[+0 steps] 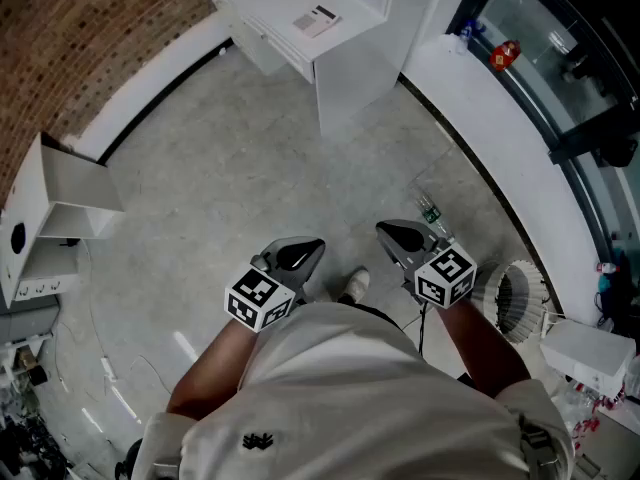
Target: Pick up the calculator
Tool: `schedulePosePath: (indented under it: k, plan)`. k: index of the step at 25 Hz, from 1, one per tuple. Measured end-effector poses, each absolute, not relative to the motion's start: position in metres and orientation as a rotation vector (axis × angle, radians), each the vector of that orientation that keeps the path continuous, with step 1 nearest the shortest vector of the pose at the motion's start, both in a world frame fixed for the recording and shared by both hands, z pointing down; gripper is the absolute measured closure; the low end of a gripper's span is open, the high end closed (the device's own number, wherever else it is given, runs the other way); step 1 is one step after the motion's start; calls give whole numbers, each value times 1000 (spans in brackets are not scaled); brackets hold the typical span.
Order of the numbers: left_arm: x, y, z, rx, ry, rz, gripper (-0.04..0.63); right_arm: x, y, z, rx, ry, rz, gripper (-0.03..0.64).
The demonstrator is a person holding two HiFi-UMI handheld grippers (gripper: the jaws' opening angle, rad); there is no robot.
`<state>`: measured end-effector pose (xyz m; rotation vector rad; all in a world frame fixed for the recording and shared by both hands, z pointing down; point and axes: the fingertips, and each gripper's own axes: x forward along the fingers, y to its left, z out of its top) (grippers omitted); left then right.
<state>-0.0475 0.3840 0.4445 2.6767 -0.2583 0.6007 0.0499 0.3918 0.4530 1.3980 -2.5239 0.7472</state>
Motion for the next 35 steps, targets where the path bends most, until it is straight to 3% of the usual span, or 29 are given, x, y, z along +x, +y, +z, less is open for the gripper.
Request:
schedulePosePath:
  k: [13,15,26,35]
  plan:
    - [9,358,446,2658,-257,587,589,102,366,467,1349,-2659,845,603]
    - [14,341,450,2661,-248,597,589,111,349,471,1375,-2634,844,537]
    - [61,180,439,2751,-97,540,589,168,199,465,1605,-2451,814,531]
    - [32,56,437,2750,-175,493,589,164,58,470,1570,-2429,809,531]
